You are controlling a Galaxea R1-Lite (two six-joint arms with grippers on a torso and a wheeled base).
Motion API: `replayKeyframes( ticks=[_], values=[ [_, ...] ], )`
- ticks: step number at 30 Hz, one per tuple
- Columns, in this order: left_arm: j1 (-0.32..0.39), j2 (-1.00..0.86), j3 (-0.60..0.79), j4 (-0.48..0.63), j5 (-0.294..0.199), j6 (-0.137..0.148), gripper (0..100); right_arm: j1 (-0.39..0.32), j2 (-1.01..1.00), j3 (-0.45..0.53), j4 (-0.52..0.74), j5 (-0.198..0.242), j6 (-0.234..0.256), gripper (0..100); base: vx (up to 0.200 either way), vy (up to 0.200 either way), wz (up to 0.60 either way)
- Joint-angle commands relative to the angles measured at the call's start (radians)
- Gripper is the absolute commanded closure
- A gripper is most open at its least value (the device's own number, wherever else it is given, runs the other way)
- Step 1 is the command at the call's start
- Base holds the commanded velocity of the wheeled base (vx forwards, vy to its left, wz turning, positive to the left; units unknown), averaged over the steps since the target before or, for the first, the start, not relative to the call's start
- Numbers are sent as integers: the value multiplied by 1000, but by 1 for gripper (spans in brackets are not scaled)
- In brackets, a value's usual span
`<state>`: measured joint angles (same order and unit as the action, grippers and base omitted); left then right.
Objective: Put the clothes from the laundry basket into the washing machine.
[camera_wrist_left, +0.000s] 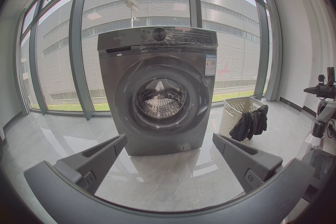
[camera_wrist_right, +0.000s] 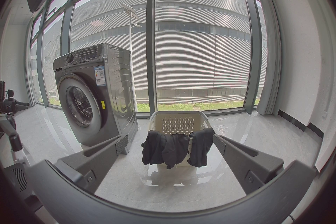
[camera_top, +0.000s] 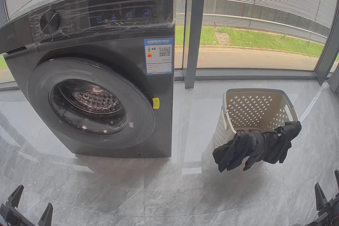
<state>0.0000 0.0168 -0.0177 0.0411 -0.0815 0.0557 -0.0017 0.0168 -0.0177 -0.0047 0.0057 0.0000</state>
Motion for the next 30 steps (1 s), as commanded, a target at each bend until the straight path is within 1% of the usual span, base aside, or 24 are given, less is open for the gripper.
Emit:
replayKeyframes(
  ticks=[1,30],
  values=[
    [0,-17,18,0,0,-1,0,0,-15,18,0,0,0,0,0,-200,0],
    [0,-17,18,-1,0,-1,0,0,-15,18,-1,0,0,0,0,-200,0]
  ],
)
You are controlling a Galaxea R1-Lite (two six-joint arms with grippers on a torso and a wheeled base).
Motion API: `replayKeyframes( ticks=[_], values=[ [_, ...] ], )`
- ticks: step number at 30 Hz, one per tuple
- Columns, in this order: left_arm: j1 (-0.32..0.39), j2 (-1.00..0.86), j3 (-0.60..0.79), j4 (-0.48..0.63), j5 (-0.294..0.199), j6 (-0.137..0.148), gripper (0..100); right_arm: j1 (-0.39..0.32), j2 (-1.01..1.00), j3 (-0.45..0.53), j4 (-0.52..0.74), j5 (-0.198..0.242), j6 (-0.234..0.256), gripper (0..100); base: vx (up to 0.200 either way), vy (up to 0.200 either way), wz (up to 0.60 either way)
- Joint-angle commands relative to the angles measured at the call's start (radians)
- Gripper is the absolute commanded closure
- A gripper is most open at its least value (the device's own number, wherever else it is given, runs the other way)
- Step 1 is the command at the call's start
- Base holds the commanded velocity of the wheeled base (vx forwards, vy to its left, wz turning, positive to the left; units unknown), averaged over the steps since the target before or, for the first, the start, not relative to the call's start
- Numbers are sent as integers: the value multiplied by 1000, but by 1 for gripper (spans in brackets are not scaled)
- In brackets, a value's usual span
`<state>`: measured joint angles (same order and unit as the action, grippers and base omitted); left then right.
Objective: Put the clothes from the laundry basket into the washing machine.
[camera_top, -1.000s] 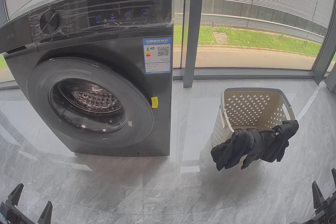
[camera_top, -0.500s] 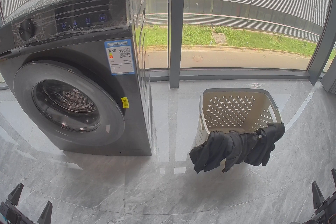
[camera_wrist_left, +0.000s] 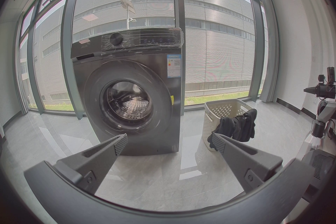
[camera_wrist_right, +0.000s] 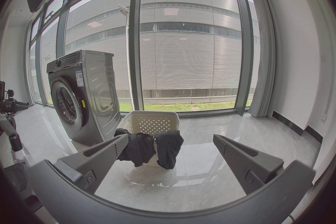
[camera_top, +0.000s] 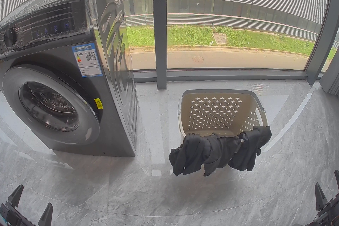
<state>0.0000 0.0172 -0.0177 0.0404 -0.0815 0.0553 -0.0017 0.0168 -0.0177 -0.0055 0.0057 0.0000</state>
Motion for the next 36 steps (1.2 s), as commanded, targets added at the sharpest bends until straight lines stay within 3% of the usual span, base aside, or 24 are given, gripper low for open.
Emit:
replayKeyframes(
  ticks=[1,18,33,36],
  values=[
    [0,-17,18,-1,0,0,0,0,-15,18,-1,0,0,0,0,-200,0],
    [0,-17,18,1,0,0,0,0,-15,18,1,0,0,0,0,-200,0],
    [0,-17,18,-1,0,0,0,0,-15,18,-1,0,0,0,0,0,0],
    [0,-17,18,1,0,-2,0,0,-15,18,1,0,0,0,200,0,0]
  ],
)
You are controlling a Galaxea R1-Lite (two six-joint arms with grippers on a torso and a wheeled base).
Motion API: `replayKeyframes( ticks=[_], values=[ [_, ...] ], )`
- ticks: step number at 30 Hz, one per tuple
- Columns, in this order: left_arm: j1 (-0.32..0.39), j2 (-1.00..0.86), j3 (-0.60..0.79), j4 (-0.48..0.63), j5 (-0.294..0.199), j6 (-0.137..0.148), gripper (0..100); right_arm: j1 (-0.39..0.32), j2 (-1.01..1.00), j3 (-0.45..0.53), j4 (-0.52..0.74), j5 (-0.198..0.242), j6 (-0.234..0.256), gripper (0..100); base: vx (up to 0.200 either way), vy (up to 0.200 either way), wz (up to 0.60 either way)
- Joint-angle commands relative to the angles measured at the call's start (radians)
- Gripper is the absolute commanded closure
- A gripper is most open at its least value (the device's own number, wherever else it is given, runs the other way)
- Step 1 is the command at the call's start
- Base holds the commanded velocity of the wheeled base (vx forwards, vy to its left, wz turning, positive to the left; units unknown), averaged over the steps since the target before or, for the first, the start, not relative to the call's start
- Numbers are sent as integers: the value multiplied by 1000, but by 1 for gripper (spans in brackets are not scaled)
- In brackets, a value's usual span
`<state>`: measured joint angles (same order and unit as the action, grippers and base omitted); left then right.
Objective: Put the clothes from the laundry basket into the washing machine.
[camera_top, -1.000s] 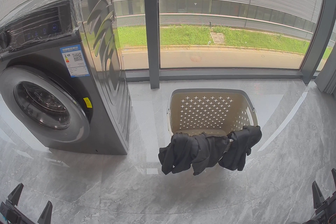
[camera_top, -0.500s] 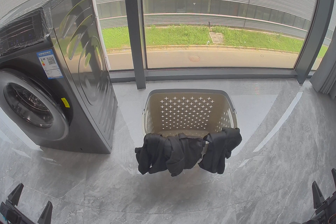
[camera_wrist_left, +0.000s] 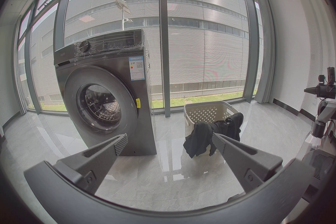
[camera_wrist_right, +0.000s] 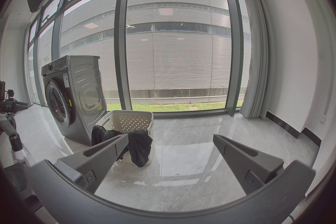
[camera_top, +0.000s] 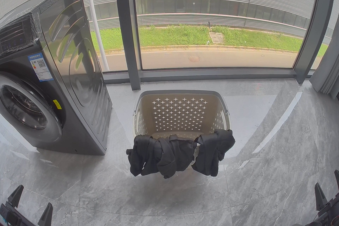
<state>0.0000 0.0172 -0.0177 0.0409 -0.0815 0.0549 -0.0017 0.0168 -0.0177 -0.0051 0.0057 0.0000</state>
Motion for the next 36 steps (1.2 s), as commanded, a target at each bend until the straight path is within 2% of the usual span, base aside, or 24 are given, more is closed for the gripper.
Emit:
replayKeyframes(
  ticks=[1,3,15,24,36],
  values=[
    [0,-17,18,1,0,-1,0,0,-15,18,1,0,0,0,200,0,0],
    [0,-17,18,-1,0,-1,0,0,-15,18,1,0,0,0,200,0,0],
    [0,-17,18,1,0,0,0,0,-15,18,-1,0,0,0,0,0,0],
    [0,-17,18,1,0,-1,0,0,-15,18,-1,0,0,0,200,0,0],
    [0,-17,18,1,2,0,0,0,-15,18,-1,0,0,0,0,0,0]
  ],
)
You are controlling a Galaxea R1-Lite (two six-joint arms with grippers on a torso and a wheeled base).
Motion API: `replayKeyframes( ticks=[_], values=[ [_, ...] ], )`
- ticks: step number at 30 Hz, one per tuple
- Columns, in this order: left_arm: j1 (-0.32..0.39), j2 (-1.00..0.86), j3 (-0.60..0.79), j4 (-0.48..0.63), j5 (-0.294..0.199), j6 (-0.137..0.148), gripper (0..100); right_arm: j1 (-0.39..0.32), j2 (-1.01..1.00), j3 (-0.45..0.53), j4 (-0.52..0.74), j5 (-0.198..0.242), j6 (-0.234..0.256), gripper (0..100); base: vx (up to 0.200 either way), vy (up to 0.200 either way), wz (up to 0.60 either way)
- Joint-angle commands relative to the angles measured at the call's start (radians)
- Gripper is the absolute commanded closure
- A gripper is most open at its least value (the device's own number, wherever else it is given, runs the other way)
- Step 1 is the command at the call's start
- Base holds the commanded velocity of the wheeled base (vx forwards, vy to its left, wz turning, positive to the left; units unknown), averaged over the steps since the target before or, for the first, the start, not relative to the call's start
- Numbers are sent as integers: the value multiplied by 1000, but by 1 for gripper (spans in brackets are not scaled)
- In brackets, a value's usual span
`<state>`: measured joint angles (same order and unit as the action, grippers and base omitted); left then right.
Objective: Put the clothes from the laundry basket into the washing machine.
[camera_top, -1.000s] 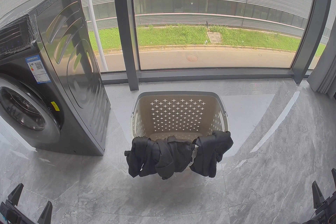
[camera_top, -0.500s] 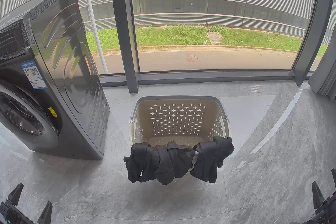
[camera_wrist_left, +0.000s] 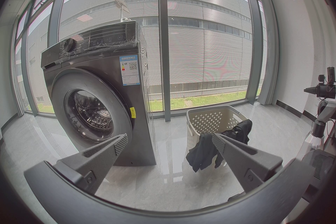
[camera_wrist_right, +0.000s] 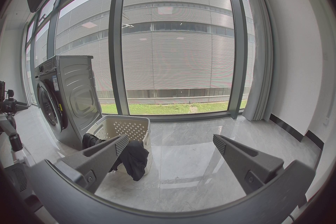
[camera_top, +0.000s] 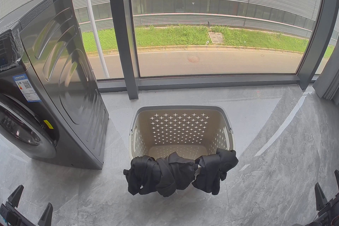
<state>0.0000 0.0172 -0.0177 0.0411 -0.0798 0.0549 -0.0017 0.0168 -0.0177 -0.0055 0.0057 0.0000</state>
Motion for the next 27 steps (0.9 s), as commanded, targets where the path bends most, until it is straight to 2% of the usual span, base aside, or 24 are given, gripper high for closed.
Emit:
replayKeyframes(
  ticks=[1,3,21,27],
  values=[
    [0,-17,18,0,0,2,0,0,-15,18,1,0,0,0,0,-200,0],
    [0,-17,18,0,0,0,0,0,-15,18,1,0,0,0,0,-200,0],
    [0,-17,18,0,0,-1,0,0,-15,18,-1,0,0,0,0,0,0],
    [0,-17,18,0,2,-1,0,0,-15,18,-1,0,0,0,200,0,0]
  ],
)
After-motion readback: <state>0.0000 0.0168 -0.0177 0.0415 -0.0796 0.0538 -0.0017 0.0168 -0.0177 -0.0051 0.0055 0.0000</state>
